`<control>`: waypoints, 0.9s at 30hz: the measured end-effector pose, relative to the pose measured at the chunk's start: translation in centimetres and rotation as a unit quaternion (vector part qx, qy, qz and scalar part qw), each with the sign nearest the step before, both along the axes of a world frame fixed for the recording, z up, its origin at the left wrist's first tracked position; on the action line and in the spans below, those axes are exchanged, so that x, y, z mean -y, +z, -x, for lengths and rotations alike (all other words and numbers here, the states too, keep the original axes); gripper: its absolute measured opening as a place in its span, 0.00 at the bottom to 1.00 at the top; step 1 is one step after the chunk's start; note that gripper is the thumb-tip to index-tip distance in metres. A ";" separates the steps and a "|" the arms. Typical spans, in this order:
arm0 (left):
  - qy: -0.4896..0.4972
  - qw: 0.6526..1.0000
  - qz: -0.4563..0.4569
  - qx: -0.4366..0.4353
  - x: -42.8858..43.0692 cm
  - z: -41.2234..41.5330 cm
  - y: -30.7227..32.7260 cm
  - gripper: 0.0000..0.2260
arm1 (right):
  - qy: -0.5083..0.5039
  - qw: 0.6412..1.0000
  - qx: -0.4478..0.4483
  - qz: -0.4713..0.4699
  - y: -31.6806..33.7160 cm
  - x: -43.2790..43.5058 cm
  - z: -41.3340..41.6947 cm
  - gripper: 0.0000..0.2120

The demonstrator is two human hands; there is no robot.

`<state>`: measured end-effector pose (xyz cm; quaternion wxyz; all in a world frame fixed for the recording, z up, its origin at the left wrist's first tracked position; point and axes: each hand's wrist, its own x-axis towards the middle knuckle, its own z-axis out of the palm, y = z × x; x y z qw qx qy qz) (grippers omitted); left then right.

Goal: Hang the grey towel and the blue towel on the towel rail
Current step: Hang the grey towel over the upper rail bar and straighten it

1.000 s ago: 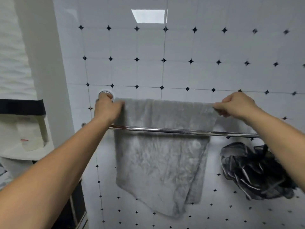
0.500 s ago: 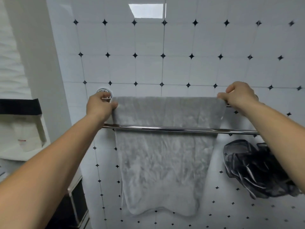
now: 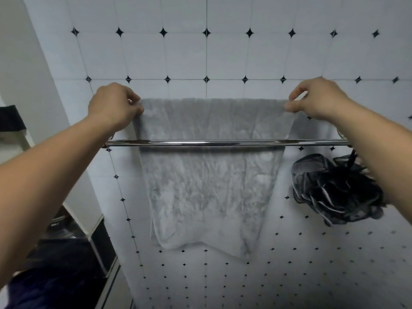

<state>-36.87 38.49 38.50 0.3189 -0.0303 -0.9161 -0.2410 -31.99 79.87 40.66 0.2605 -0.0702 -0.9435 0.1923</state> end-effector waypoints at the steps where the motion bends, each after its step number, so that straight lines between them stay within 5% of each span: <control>1: -0.003 1.000 0.006 0.013 0.2 0.0 0.1 0.15 | -0.010 1.000 -0.006 -0.025 0.1 0.1 -0.2 0.15; 8: -0.010 0.998 0.039 0.039 0.2 0.1 0.5 0.19 | 0.053 0.981 0.002 -0.188 -0.9 0.9 1.1 0.15; 19: 0.096 0.976 0.175 -0.089 1.2 -0.9 -0.3 0.13 | 0.067 0.987 -0.034 -0.141 -1.3 -0.4 1.3 0.16; 22: -0.001 0.962 0.243 -0.127 0.1 -0.4 0.5 0.20 | 0.078 0.983 -0.029 -0.163 -1.6 -0.2 1.6 0.13; 27: -0.061 0.953 0.292 -0.057 -0.8 1.9 -0.3 0.12 | 0.015 0.963 -0.022 -0.269 -1.3 -0.6 1.6 0.11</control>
